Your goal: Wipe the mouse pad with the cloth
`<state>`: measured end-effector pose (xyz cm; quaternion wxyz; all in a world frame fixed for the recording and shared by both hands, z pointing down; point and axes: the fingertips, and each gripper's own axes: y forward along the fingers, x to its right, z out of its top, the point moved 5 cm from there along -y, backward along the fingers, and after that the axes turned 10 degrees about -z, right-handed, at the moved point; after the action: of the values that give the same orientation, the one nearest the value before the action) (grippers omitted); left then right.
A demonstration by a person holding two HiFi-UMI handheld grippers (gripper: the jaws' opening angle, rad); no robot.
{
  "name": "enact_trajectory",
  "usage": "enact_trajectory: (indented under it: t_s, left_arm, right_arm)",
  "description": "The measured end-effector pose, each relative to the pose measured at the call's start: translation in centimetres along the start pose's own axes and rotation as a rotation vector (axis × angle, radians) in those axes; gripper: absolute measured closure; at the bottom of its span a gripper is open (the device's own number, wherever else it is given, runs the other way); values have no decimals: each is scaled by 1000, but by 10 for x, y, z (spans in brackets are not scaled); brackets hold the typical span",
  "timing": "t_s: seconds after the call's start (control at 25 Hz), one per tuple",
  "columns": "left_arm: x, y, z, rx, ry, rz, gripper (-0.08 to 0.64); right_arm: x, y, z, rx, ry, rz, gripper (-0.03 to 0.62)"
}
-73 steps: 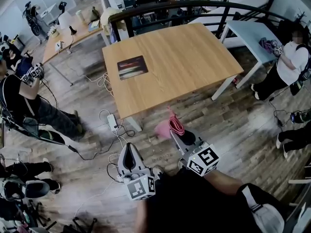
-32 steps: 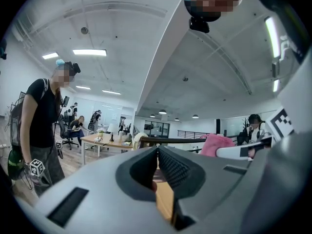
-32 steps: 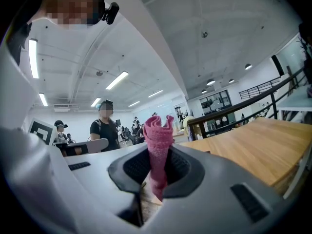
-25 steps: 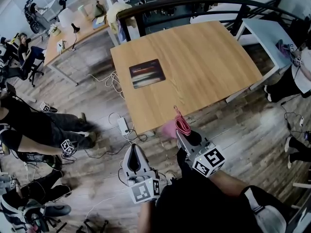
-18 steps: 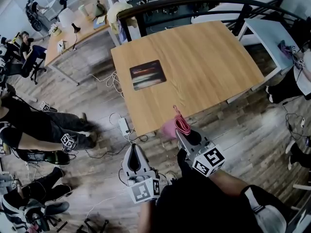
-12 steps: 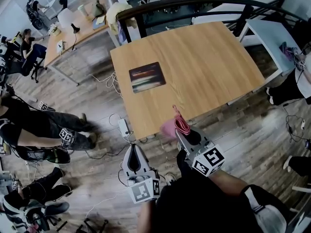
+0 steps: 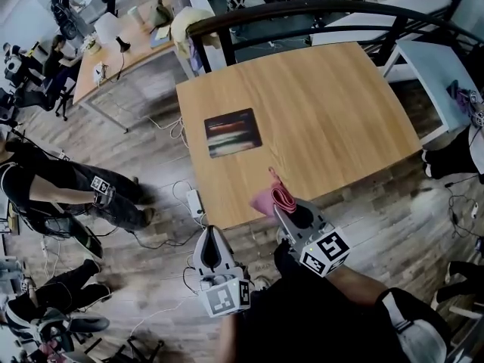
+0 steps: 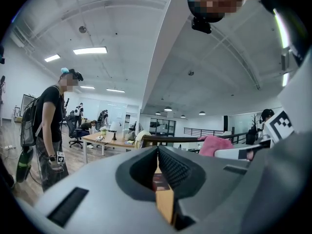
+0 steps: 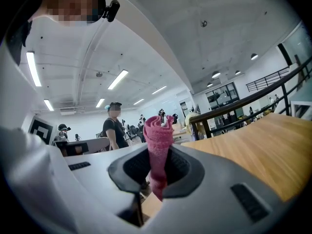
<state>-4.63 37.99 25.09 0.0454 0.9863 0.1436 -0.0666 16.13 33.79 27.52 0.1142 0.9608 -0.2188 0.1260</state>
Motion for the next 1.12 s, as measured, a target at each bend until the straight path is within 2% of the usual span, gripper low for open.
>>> enact_trajectory:
  t_s: [0.28, 0.6, 0.88, 1.12]
  left_arm:
    - [9, 38, 0, -14, 0, 39, 532]
    - [13, 51, -6, -27, -4, 89, 532]
    - [3, 63, -12, -50, 2, 89, 532]
    - [-24, 86, -18, -64, -19, 63, 532]
  right_arm:
    - [32, 31, 7, -34, 4, 40, 529]
    - [50, 51, 5, -62, -7, 88, 529]
    - [49, 73, 3, -71, 5, 85, 529]
    - [41, 102, 4, -78, -6, 66, 529]
